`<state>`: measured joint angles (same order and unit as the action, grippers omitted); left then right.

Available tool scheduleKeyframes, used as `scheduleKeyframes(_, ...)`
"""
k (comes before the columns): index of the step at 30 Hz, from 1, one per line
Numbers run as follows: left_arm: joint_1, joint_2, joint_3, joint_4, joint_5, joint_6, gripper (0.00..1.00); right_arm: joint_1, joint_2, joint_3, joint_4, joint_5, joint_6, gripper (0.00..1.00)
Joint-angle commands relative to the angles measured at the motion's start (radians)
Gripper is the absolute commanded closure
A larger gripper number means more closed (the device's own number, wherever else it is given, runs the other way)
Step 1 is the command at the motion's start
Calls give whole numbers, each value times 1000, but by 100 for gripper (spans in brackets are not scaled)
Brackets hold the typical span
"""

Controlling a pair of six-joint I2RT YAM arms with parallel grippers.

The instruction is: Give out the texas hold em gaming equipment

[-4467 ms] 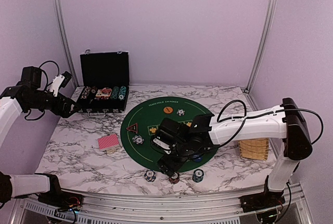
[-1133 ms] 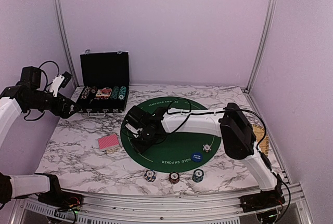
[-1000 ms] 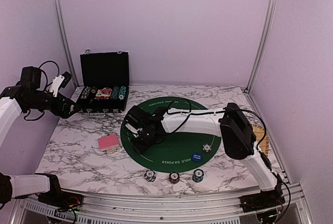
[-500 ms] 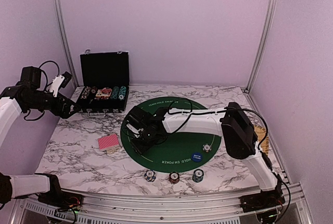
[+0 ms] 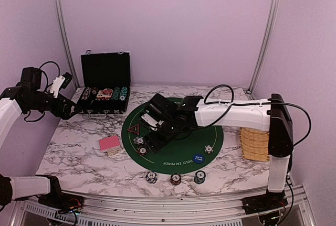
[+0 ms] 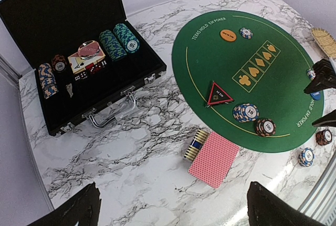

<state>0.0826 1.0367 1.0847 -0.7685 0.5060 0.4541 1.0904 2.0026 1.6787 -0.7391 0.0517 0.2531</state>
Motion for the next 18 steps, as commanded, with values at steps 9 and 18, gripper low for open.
scheduleKeyframes(9,4,-26,30,-24,24,7,1,134,-263,-373,-93,-7,52,10)
scheduleKeyframes(18,3,-21,34,-27,30,1,1,144,-278,-472,-30,-40,89,11)
